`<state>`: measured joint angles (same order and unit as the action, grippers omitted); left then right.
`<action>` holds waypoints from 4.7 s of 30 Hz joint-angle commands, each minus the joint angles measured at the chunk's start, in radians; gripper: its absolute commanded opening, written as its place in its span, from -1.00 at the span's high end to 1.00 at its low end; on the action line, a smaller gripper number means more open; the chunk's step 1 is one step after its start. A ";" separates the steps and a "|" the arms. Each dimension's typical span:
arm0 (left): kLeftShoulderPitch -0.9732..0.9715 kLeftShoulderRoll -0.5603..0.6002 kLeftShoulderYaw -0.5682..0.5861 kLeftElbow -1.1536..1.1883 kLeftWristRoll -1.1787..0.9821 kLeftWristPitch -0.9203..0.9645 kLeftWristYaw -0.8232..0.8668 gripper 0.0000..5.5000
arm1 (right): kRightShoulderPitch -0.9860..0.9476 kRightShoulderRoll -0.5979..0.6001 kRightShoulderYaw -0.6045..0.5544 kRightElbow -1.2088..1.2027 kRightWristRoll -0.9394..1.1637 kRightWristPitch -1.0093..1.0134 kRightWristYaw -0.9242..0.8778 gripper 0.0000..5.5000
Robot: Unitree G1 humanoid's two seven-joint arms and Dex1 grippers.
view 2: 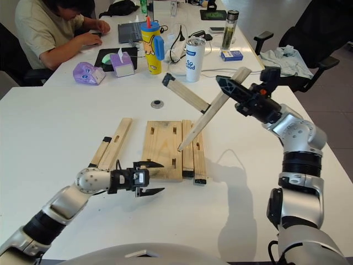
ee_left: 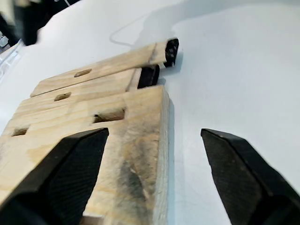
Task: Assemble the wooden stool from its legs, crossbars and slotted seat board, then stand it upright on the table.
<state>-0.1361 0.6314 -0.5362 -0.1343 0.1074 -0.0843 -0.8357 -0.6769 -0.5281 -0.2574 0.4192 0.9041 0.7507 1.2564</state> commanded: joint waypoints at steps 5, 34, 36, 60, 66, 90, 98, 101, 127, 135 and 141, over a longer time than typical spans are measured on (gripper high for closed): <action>-0.024 -0.090 -0.027 0.150 0.149 -0.111 0.107 -0.33 | -0.060 0.030 0.026 0.028 -0.032 -0.021 0.088 0.26; 0.010 -0.061 0.037 0.360 0.014 0.011 -0.061 -0.33 | -0.014 0.124 0.149 0.087 -0.249 -0.289 0.210 0.26; 0.013 -0.067 0.031 0.361 0.018 0.017 -0.061 -0.33 | -0.004 0.132 0.156 0.097 -0.271 -0.321 0.209 0.26; 0.090 -0.097 -0.014 0.335 0.054 0.104 0.017 -0.33 | 0.104 0.119 0.349 -0.046 -0.490 -0.577 0.171 0.26; 0.097 -0.139 0.001 0.336 0.042 0.147 0.084 -0.33 | 0.299 0.120 0.427 -0.136 -0.556 -0.677 0.096 0.26; 0.141 -0.166 0.040 0.367 0.077 0.287 0.225 -0.33 | 0.516 -0.085 0.267 -0.287 -0.645 -0.608 -0.217 -0.22; 0.121 -0.068 0.079 0.385 0.074 0.253 0.171 -0.33 | 0.729 0.270 0.307 -0.882 -0.542 0.052 -0.789 -0.22; 0.139 -0.081 0.075 0.381 0.075 0.262 0.191 -0.33 | 0.727 0.369 0.318 -0.925 -0.556 0.195 -0.935 -0.22; 0.134 -0.163 0.034 0.361 0.076 0.283 0.237 -0.33 | 0.582 0.435 0.339 -0.835 -0.636 0.544 -1.183 -0.22; 0.099 -0.190 -0.003 0.393 0.101 0.272 0.236 -0.33 | 0.496 0.447 0.428 -0.586 -0.733 0.387 -1.221 -0.22; 0.085 -0.218 -0.028 0.351 0.120 0.298 0.257 -0.33 | 0.494 0.422 0.465 -0.505 -0.788 0.303 -1.209 -0.13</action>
<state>-0.1371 0.4109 -0.4523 0.1106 0.1160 0.0551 -0.5588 -0.2094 -0.0833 0.1867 -0.1565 0.1362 1.0433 0.0408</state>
